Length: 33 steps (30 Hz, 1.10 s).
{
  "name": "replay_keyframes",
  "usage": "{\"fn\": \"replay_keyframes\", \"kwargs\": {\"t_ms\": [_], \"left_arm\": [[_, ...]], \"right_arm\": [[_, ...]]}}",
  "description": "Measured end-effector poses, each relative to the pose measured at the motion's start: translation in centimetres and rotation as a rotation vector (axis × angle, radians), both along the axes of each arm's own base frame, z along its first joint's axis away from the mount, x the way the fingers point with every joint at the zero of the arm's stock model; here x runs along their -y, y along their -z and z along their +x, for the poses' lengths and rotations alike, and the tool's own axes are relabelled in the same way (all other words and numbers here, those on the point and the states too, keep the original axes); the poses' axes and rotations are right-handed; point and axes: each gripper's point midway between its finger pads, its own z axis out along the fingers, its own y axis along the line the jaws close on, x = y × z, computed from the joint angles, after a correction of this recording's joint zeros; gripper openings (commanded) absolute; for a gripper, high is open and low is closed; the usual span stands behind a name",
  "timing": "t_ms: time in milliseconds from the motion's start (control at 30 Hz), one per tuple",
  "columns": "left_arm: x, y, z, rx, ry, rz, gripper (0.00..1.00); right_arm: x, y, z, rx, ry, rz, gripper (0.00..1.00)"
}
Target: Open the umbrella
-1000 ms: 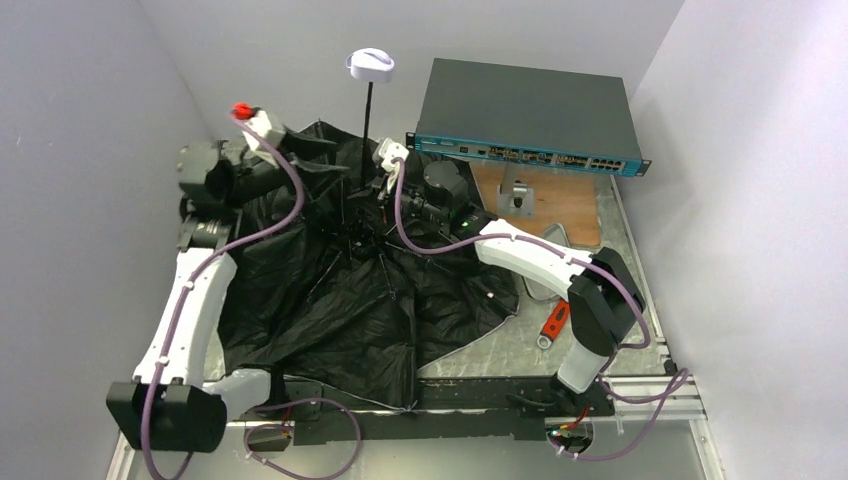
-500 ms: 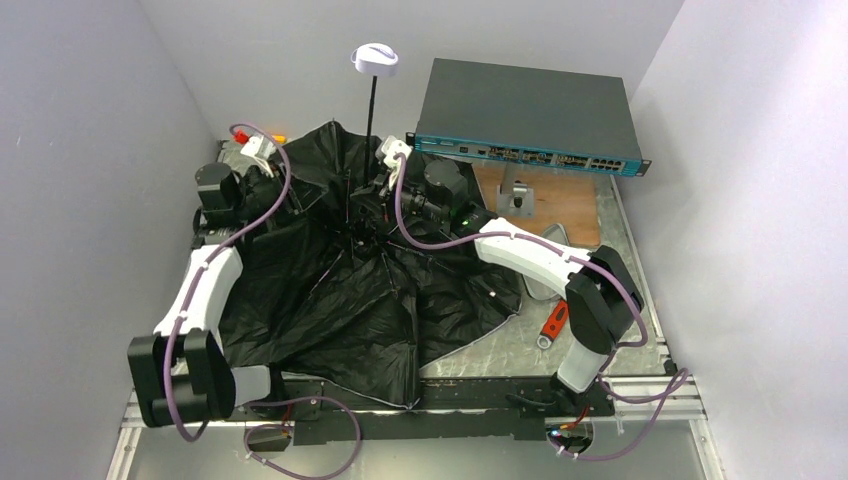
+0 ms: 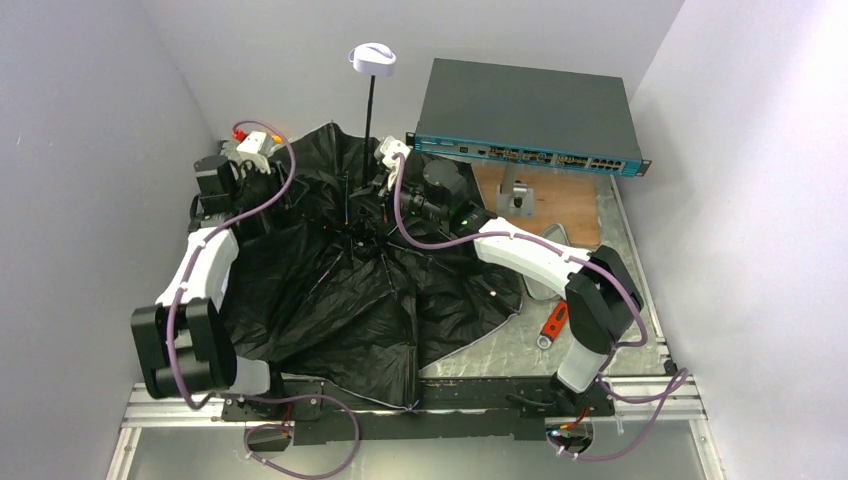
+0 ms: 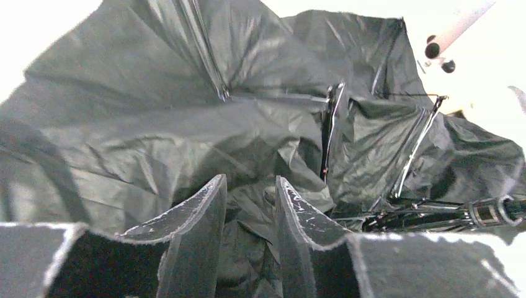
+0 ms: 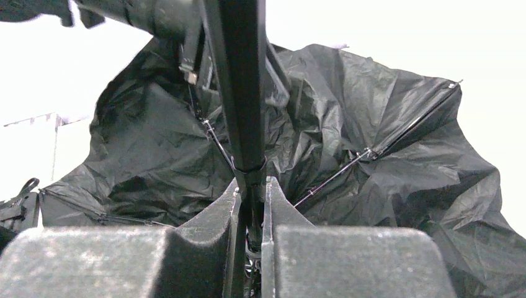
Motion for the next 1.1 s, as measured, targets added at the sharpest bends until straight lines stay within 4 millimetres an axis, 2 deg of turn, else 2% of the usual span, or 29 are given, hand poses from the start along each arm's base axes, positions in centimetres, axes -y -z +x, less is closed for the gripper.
{"fn": "replay_keyframes", "kwargs": {"t_ms": [100, 167, 233, 333, 400, 467, 600, 700, 767, 833, 933, 1033, 1100], "left_arm": [[-0.1, -3.8, 0.0, 0.165, 0.001, 0.131, 0.41], [0.9, -7.0, -1.3, 0.279, 0.035, 0.185, 0.41], [2.1, -9.2, -2.7, 0.346, 0.078, 0.182, 0.41], [3.4, -11.0, -4.5, 0.383, 0.124, 0.120, 0.37], [3.9, -10.2, -4.9, 0.351, 0.135, 0.073, 0.35], [4.2, -8.0, -4.9, 0.276, 0.139, 0.028, 0.32], [3.9, -1.3, -3.7, 0.053, 0.122, -0.022, 0.30], [2.3, 3.0, -2.8, -0.087, 0.064, -0.034, 0.32], [0.5, 4.4, -2.2, -0.129, -0.005, -0.019, 0.33], [-1.5, 5.0, -1.6, -0.135, -0.071, 0.023, 0.35], [-4.2, 4.5, 0.0, -0.083, -0.132, 0.116, 0.46], [-5.8, 2.7, 1.1, 0.008, -0.120, 0.189, 0.60], [-5.9, 0.6, 1.0, 0.113, -0.065, 0.221, 0.64]], "right_arm": [[-0.1, 0.1, 0.0, -0.002, -0.002, -0.001, 0.00], [-0.2, 0.2, 0.1, -0.002, -0.003, -0.002, 0.00], [-0.3, 0.3, 0.2, -0.004, -0.003, -0.003, 0.00], [-0.4, 0.5, 0.3, -0.006, -0.003, -0.005, 0.00], [-0.4, 0.5, 0.4, -0.007, -0.003, -0.005, 0.00], [-0.5, 0.3, 0.4, -0.006, -0.003, -0.002, 0.00], [-0.7, -0.7, 0.5, 0.009, -0.003, 0.012, 0.00], [-0.6, -1.2, 0.8, 0.021, 0.005, 0.015, 0.00], [-0.5, -1.1, 0.9, 0.017, 0.009, 0.011, 0.00], [-0.5, -1.0, 0.9, 0.011, 0.008, 0.010, 0.00], [-0.7, -1.0, 0.5, 0.007, -0.007, 0.014, 0.00], [-1.0, -1.1, 0.2, 0.006, -0.020, 0.019, 0.00], [-0.8, -1.2, 0.3, 0.007, -0.016, 0.020, 0.00]]}}
